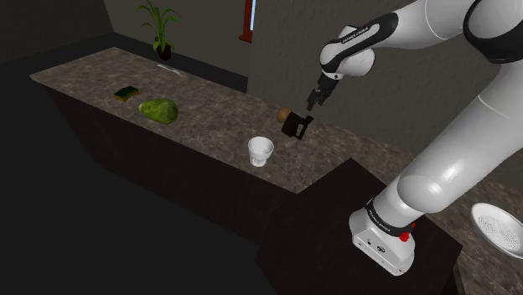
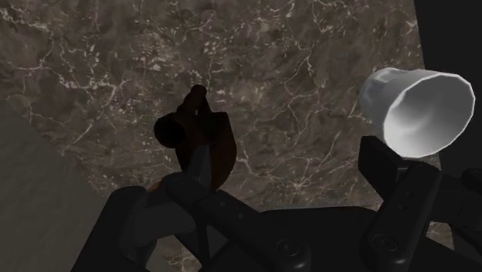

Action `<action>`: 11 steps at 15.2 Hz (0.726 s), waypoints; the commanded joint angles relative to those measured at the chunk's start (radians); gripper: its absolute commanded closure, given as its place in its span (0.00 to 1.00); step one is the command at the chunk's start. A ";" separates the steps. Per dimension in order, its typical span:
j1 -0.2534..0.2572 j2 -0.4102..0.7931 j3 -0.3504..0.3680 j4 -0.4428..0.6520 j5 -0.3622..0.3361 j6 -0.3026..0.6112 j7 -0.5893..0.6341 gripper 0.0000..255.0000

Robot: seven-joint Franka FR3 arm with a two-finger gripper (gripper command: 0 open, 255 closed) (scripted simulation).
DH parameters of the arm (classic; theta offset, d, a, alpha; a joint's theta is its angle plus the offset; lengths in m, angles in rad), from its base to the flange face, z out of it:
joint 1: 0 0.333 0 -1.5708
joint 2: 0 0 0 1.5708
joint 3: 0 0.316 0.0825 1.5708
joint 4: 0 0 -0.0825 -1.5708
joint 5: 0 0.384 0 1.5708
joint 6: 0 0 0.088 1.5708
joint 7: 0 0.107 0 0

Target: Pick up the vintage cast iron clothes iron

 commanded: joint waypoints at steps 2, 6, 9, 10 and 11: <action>-0.014 0.130 0.000 0.068 0.109 0.048 -0.092 0.00; -0.064 0.299 0.035 0.180 0.241 0.083 -0.200 0.00; -0.112 0.420 0.071 0.277 0.316 0.097 -0.260 0.00; -0.128 0.460 0.083 0.311 0.336 0.100 -0.276 0.00; -0.145 0.499 0.095 0.347 0.354 0.102 -0.290 0.00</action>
